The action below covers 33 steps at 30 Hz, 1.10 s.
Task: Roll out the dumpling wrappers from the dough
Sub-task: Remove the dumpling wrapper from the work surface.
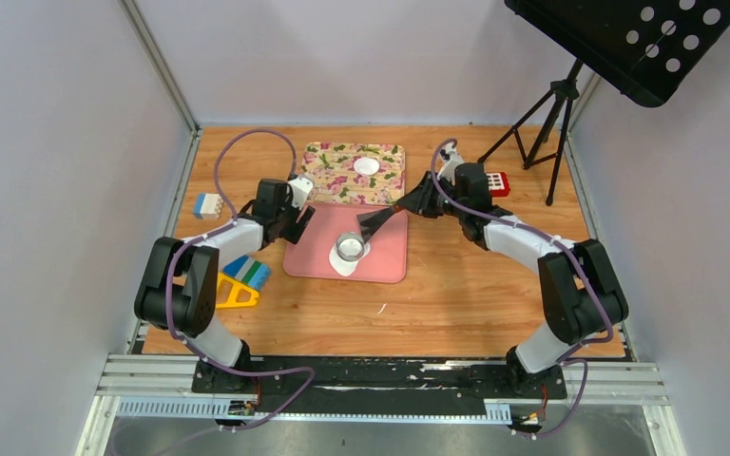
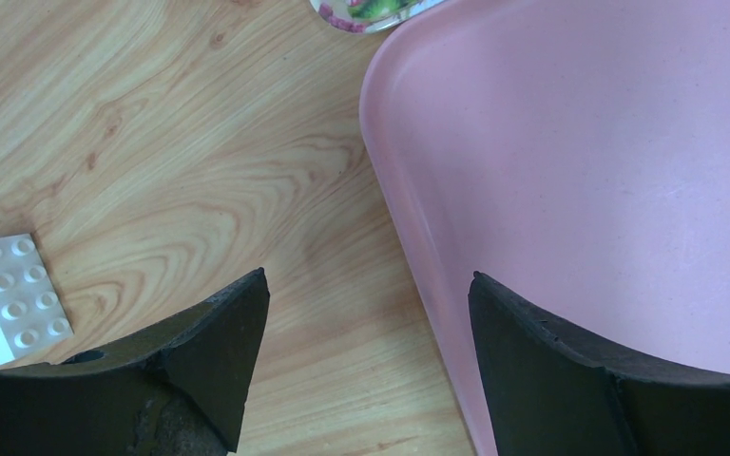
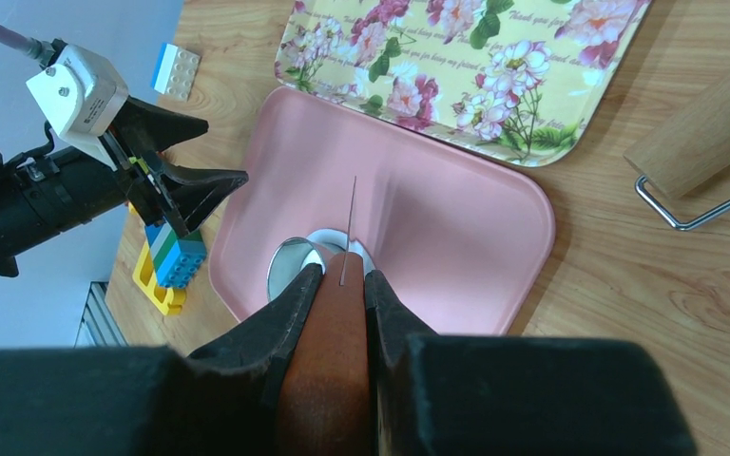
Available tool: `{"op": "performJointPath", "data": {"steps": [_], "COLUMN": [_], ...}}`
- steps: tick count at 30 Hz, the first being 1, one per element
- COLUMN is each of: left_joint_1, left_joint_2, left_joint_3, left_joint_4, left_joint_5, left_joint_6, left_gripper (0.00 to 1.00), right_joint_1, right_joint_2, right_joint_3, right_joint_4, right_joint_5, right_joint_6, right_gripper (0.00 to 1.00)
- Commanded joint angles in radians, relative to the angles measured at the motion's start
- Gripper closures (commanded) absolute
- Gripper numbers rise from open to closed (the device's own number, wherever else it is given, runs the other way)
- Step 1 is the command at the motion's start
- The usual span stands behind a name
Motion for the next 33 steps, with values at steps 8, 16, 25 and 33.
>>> {"op": "performJointPath", "data": {"steps": [8, 16, 25, 33], "left_joint_1": [-0.012, -0.016, -0.023, -0.029], "left_joint_2": [0.022, 0.025, 0.03, 0.068], "left_joint_3": [0.039, 0.045, 0.046, 0.072], "left_joint_4": [-0.002, -0.014, -0.018, -0.061], "left_joint_5": [0.002, 0.006, 0.008, -0.005], "left_joint_6": [0.013, 0.009, 0.008, 0.005], "left_gripper": [0.16, 0.16, 0.17, 0.31], "right_joint_1": [0.02, 0.031, 0.048, 0.097], "right_joint_2": [0.01, 0.02, 0.004, -0.063], "right_joint_3": [0.054, 0.056, 0.062, 0.09], "right_joint_4": [0.001, -0.023, -0.041, -0.169], "right_joint_5": [0.021, 0.048, 0.074, 0.295], "right_joint_6": [-0.039, -0.073, -0.093, -0.256], "right_gripper": [1.0, 1.0, 1.0, 1.0]}}
